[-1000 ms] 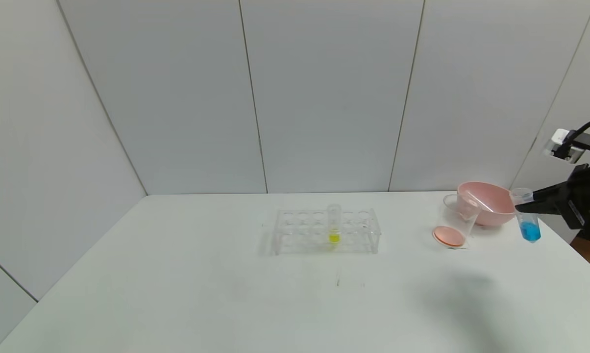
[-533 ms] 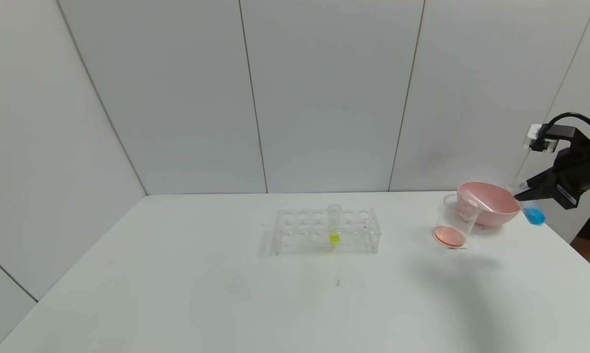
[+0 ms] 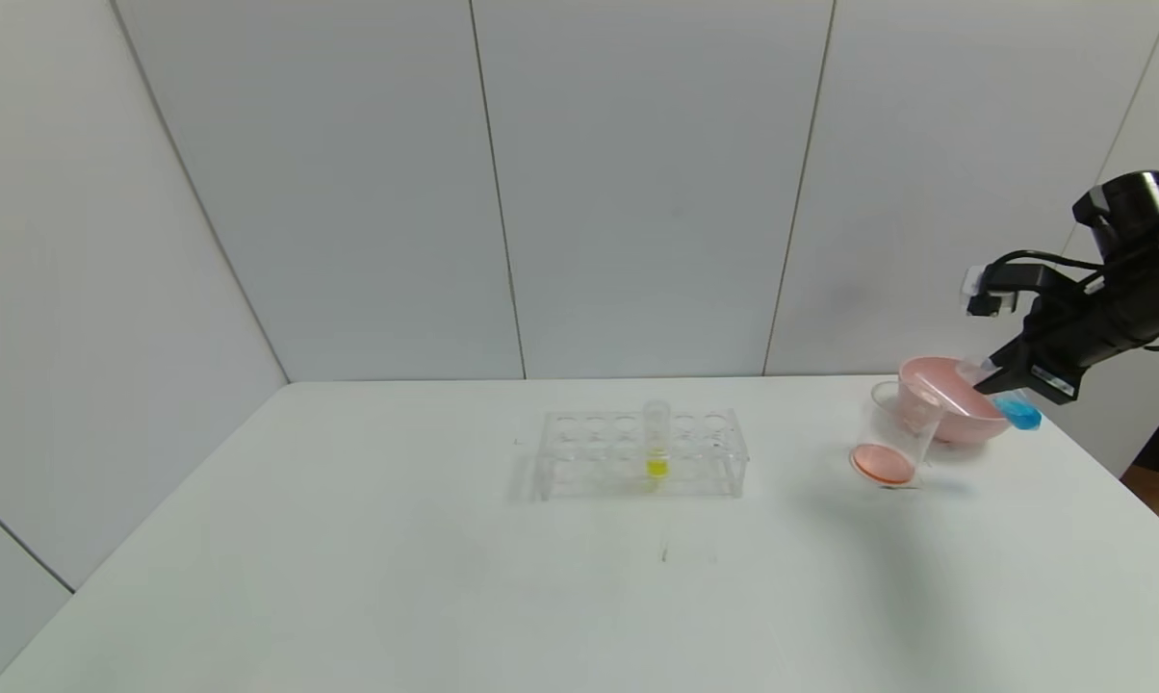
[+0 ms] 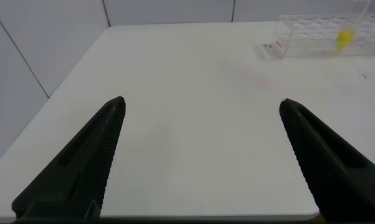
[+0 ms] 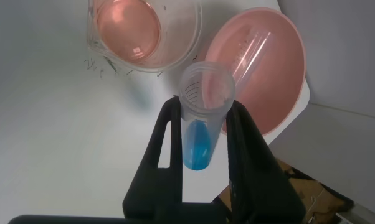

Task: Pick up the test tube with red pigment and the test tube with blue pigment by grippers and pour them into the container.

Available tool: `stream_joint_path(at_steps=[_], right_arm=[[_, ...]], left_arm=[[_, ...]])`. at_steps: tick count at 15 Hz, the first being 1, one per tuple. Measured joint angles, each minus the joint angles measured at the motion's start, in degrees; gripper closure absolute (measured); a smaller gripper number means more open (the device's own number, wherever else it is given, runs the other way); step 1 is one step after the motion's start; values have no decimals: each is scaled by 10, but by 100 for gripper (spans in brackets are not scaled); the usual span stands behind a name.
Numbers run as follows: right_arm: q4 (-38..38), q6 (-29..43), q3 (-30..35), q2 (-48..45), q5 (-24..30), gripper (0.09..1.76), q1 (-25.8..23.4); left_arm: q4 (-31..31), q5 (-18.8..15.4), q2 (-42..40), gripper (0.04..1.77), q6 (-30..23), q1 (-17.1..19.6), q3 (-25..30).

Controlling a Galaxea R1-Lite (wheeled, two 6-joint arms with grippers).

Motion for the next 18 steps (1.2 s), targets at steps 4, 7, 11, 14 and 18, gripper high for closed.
stream_joint_path(at_steps=[4, 7, 11, 14, 18], right_arm=[[-2, -5, -1, 2, -23, 137, 12], [2, -7, -1, -4, -37, 137, 25], [2, -16, -1, -9, -98, 137, 45], [2, -24, -1, -9, -141, 137, 59], [-1, -32, -1, -5, -192, 137, 80]], left_arm=[[0, 0, 0, 5, 0, 0, 0], [0, 0, 0, 5, 0, 0, 0], [0, 0, 0, 5, 0, 0, 0], [0, 0, 0, 5, 0, 0, 0], [0, 0, 0, 5, 0, 0, 0]])
